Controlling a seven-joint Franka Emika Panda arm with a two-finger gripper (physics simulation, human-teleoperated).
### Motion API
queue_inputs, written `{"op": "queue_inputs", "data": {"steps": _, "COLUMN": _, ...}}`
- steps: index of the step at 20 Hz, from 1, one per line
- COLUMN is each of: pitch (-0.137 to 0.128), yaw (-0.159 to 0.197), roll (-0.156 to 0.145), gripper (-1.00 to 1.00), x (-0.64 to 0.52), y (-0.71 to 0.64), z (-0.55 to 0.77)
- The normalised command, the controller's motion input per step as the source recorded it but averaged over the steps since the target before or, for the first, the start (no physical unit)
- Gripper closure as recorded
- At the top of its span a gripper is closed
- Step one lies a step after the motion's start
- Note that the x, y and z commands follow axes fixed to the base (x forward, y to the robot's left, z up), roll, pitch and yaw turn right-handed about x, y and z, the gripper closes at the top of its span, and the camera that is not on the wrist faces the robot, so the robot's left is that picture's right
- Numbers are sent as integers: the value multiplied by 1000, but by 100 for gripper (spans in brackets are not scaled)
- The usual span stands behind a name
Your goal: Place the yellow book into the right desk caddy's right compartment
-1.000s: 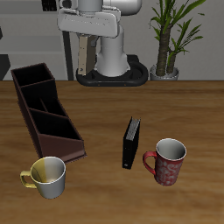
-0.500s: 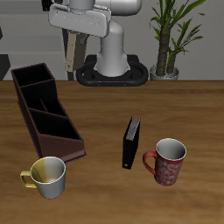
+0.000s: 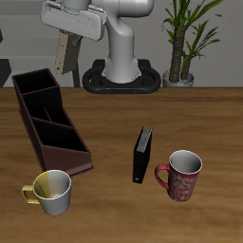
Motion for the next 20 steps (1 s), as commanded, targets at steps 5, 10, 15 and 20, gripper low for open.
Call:
{"op": "queue_inputs", "data": {"steps": 5, "pitch": 19, "yaw": 113, "roll": -41, "gripper": 100, "x": -13, "y": -439, "z": -63}}
{"op": "queue_inputs", "data": {"steps": 10, "pitch": 55, "yaw": 20, "roll": 8, "gripper": 100, "x": -125, "y": -571, "z": -104}}
{"op": "queue_inputs", "data": {"steps": 15, "pitch": -21, "yaw": -49, "roll": -69, "gripper": 100, "x": -159, "y": -351, "z": -33}}
{"op": "queue_inputs", "data": {"steps": 20, "pitch": -5, "yaw": -50, "roll": -33, "gripper": 100, "x": -195, "y": -258, "z": -41}}
